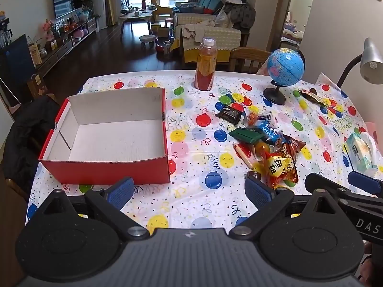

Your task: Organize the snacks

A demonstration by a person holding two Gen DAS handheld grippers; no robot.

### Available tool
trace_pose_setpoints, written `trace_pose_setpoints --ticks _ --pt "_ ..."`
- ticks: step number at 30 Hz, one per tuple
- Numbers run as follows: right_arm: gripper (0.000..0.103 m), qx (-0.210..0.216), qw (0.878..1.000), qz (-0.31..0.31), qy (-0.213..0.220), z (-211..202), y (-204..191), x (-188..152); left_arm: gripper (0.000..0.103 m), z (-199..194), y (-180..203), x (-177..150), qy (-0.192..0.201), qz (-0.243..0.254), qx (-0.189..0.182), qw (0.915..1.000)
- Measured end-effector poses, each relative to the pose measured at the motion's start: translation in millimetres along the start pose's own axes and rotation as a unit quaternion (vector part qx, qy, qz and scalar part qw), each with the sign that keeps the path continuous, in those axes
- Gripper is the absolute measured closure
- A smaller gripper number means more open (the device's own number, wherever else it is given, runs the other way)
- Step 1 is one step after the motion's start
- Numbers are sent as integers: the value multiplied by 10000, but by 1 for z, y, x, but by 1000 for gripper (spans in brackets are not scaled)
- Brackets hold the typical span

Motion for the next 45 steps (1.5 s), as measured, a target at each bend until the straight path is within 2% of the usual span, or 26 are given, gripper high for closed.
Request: trace_pose_setpoints --ticks 45 --pt "2 254 9994 -105 221 -2 5 4 3 -1 -2 -1 21 28 12 10000"
Point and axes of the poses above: each gripper's, at about its wrist camera, not at the fingertips, and z roughly the way its jaws point, y to its right, x to its top, the point moved 8 cm from there along z, roughly the way its jaws point, and after that the axes turned 13 degrees about -x, right-handed, at the moved point
